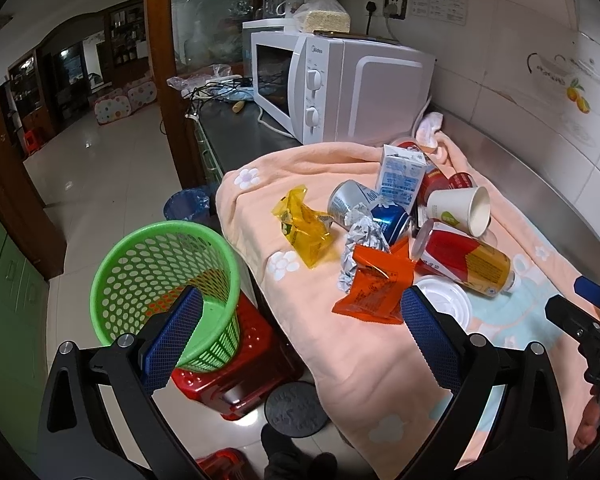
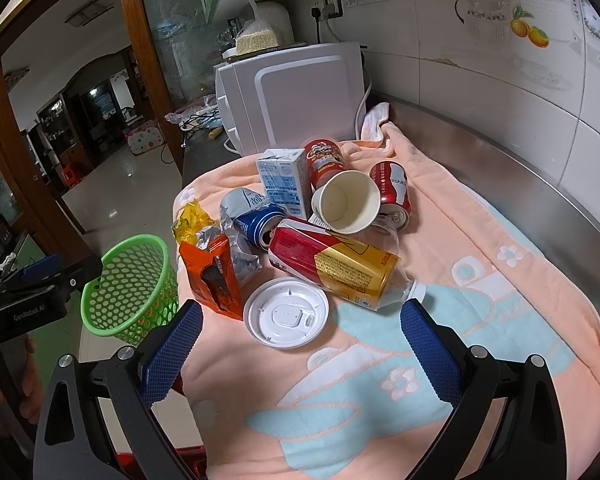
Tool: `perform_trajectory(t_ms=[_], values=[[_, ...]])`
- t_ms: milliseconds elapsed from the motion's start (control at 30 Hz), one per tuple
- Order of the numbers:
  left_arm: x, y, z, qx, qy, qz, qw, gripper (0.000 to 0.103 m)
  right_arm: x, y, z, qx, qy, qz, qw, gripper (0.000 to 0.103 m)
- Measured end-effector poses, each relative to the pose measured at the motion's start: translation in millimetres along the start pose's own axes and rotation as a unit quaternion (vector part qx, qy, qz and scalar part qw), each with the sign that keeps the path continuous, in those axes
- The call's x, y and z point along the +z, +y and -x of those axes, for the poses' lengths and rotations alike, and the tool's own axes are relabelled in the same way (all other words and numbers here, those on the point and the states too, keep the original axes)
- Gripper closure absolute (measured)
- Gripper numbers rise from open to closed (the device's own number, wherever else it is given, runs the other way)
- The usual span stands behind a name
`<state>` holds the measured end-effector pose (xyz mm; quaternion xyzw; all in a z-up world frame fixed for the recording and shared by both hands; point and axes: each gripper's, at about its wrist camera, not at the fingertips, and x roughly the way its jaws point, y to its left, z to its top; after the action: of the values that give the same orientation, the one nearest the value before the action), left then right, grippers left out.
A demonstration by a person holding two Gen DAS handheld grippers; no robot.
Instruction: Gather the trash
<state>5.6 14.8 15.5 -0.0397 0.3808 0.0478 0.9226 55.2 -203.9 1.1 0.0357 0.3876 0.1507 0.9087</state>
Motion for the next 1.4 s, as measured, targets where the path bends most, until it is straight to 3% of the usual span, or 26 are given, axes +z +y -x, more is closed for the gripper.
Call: perform_trajectory(t_ms=[567,1100,1400], values=[[-3.0,-3.9,-12.6,-0.005,0.019,-0.002,0.9998,0.005,21.9,-15.4,-18.4,0.004,-0.011,0.002,1.000,0.007],[-7.6,-6.6,-33.0,-0.024,0.040,-0.005,0.9989,0.006,71.5,-54.2,-79.5,0.026,-0.009,-0.010,1.000,0.007],[-12.2,-15.2,-45.1,-0.059,0.043,-0.016,0.9972,0.006,89.0,-60.7,-123.6,0.042,0.010,0.007,0.999,0.008]])
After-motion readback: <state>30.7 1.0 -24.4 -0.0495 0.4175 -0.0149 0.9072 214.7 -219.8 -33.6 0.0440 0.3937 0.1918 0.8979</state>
